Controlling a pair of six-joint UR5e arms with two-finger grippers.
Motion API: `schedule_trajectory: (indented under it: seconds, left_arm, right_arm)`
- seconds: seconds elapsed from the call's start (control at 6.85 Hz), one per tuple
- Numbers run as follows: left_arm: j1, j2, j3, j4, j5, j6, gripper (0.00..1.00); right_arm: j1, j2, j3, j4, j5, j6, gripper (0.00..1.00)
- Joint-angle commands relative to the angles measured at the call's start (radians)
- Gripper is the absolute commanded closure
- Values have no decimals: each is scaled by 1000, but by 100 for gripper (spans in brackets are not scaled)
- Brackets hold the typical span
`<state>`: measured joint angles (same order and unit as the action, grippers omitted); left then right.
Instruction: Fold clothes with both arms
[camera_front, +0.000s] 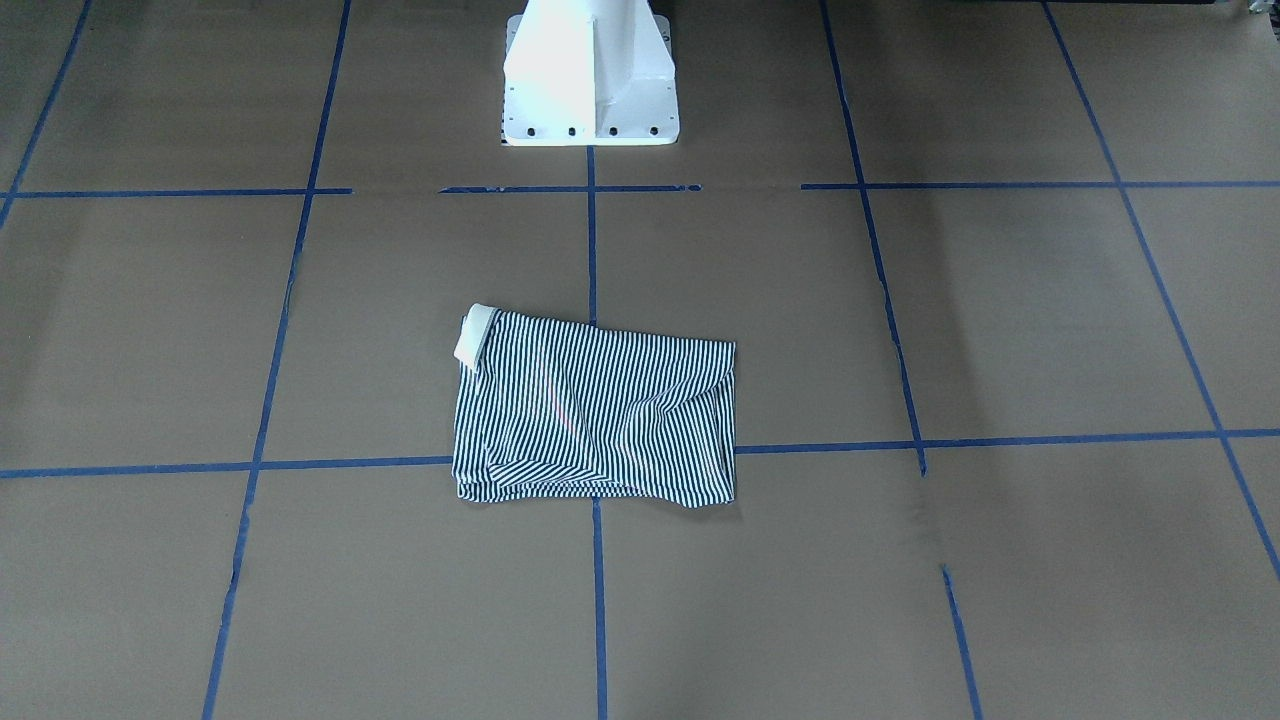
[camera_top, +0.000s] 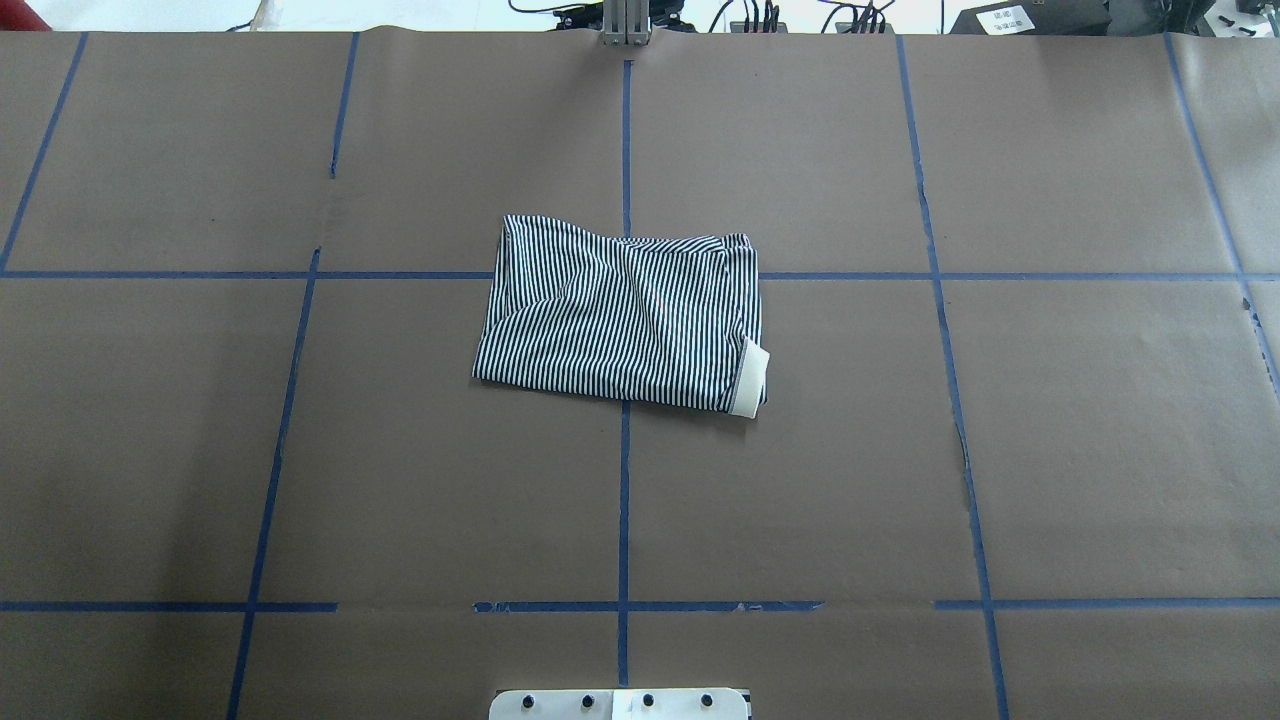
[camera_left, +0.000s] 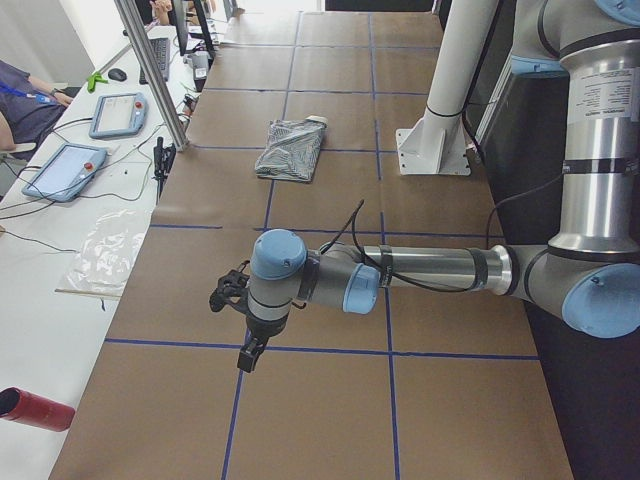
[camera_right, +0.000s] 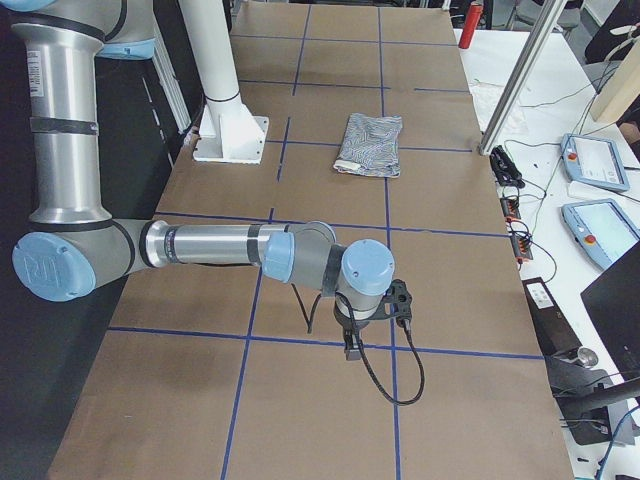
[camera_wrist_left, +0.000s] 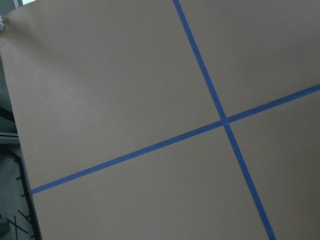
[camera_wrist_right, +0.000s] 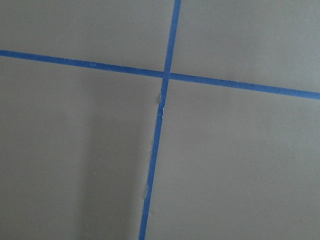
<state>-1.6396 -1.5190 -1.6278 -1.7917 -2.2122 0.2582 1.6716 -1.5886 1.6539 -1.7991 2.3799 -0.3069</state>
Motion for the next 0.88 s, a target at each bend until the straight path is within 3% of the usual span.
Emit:
schedule_trajectory:
  seconds: [0.0, 0.15, 0.29, 0.73]
  left_arm:
    - [3, 2, 8, 58, -3, -63, 0]
    - [3, 5, 3, 95, -3, -65, 0]
    - [3, 6, 3, 116, -4, -65, 0]
    - [3, 6, 2, 127, -47, -70, 0]
  right_arm:
    - [-80, 4, -20, 129, -4, 183, 0]
    - [-108, 2, -38, 249, -1, 303, 0]
    - [-127, 2, -40, 292, 2, 375, 0]
    - [-132, -4, -36, 294, 12, 378, 0]
